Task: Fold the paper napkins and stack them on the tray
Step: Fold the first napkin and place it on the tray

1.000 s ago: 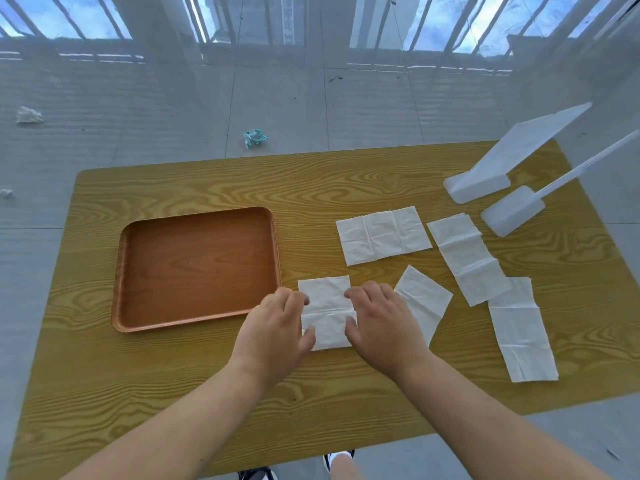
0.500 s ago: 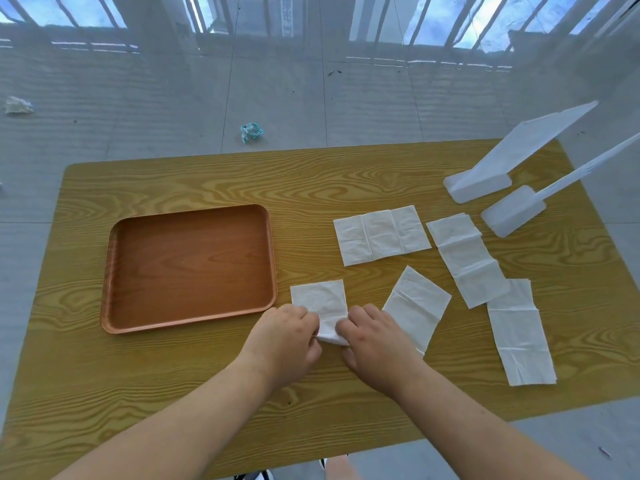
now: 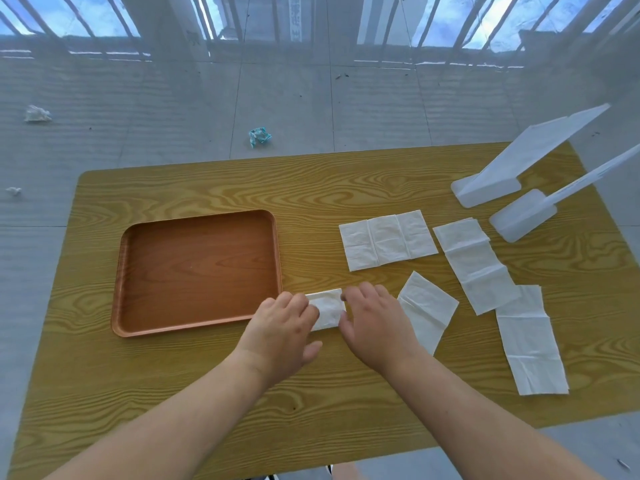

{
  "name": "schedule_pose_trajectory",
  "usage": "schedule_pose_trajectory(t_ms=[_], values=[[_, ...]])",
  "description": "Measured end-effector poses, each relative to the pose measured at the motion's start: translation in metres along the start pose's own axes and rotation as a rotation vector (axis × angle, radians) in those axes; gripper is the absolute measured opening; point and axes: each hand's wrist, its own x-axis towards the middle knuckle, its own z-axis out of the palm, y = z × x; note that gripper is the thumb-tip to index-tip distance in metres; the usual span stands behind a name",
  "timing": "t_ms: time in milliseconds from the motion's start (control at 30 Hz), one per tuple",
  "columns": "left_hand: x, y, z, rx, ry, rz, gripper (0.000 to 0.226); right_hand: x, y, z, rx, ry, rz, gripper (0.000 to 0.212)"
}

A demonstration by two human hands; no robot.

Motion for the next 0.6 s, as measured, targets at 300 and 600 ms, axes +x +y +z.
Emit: schedule_pose_trajectory(t_ms=[300, 600], values=[[0.025, 0.010, -0.004, 0.108, 0.051, 0.012, 0.020, -0.003, 0.009, -0.001, 0.279, -0.298, 0.360, 0.049], [0.014, -0.008, -0.036, -0.267, 0.258, -0.204, 0.045, 0.041, -0.020, -0.031, 1.438, -0.409, 0.669, 0.019]])
